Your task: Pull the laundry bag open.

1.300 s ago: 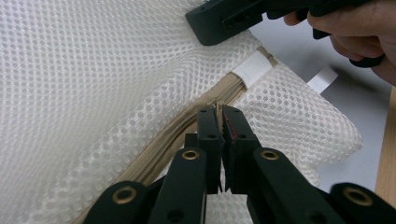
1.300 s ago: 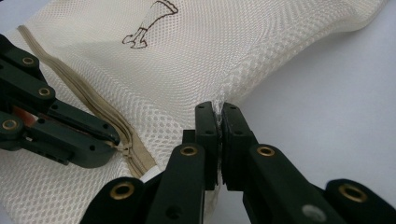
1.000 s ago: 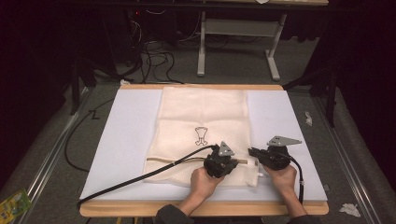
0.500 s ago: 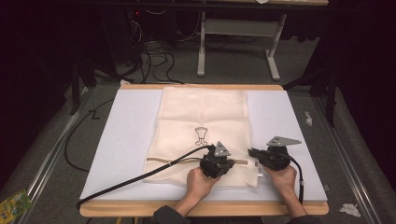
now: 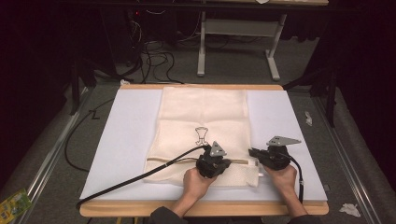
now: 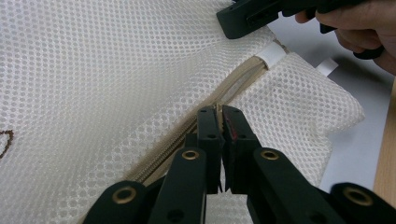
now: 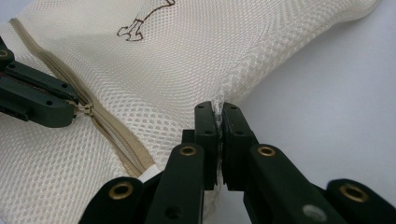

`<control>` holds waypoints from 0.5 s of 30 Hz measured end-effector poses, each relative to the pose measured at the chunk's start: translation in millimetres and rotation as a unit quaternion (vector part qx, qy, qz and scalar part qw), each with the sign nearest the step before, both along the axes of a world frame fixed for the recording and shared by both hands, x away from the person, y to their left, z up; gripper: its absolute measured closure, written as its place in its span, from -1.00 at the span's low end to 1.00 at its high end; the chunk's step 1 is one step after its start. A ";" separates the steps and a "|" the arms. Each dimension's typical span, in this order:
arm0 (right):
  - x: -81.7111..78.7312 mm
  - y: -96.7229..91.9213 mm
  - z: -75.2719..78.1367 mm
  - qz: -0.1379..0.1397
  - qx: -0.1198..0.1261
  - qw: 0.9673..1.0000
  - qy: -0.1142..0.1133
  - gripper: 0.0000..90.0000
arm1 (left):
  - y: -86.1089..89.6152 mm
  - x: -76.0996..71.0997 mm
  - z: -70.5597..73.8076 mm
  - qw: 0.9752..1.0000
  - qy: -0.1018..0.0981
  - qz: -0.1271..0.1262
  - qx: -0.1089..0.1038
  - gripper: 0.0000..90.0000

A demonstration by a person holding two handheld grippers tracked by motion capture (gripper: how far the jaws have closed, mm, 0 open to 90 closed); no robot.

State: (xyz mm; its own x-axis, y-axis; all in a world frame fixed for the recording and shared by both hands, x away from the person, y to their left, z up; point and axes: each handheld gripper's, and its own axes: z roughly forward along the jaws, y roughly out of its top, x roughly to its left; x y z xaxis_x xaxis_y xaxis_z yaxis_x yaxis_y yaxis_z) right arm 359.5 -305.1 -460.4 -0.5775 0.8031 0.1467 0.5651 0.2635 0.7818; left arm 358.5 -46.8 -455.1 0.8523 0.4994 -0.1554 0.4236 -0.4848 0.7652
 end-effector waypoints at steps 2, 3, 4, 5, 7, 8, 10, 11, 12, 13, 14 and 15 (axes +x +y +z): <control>0.0 0.2 -0.4 0.000 0.001 1.000 0.001 0.95 | 0.6 -0.5 -0.2 1.000 0.000 -0.001 0.001 0.93; 0.2 0.7 -0.7 -0.001 0.000 1.000 0.001 0.95 | 0.9 -0.2 -0.4 1.000 -0.001 0.000 0.003 0.93; 0.5 0.7 -0.8 -0.001 -0.003 1.000 0.001 0.95 | 1.3 0.5 -0.9 1.000 -0.001 0.002 0.001 0.93; 1.1 0.4 -1.4 -0.003 -0.001 1.000 0.000 0.95 | 2.0 1.5 -0.8 1.000 0.003 0.001 -0.002 0.93; 2.1 -0.3 -1.9 -0.002 0.003 1.000 0.000 0.95 | 2.1 1.2 -0.1 1.000 0.001 0.002 -0.002 0.93; 1.7 0.0 -1.6 -0.003 0.001 1.000 0.000 0.95 | 2.5 0.8 0.5 1.000 -0.001 0.002 -0.001 0.93; 1.4 -0.5 -1.5 -0.001 0.001 1.000 0.001 0.95 | 2.7 0.1 0.4 1.000 -0.004 0.002 0.000 0.93; 1.6 -0.6 -1.7 -0.002 0.002 1.000 0.002 0.95 | 2.8 0.1 0.3 1.000 -0.004 0.002 0.001 0.93; 1.7 -0.7 -1.8 -0.002 0.001 1.000 0.003 0.95 | 3.3 0.2 0.0 1.000 -0.002 0.003 0.001 0.93; 1.7 -0.5 -1.8 -0.004 0.001 1.000 0.003 0.95 | 4.1 0.2 0.0 1.000 -0.001 0.005 0.001 0.93; 1.5 -0.4 -1.7 -0.005 0.000 1.000 0.004 0.95 | 5.3 0.1 0.3 1.000 0.002 0.004 -0.001 0.93; 1.5 -0.5 -1.5 -0.004 0.001 1.000 0.004 0.95 | 6.2 -0.2 0.8 1.000 -0.001 0.006 0.002 0.93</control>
State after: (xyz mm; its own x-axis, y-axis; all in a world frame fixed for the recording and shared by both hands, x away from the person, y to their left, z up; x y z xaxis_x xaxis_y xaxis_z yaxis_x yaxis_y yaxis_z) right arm 361.0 -305.6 -461.9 -0.5703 0.8071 0.1531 0.5738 0.2580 0.7773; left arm 358.3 -40.6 -454.3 0.8467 0.5100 -0.1518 0.4277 -0.4826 0.7643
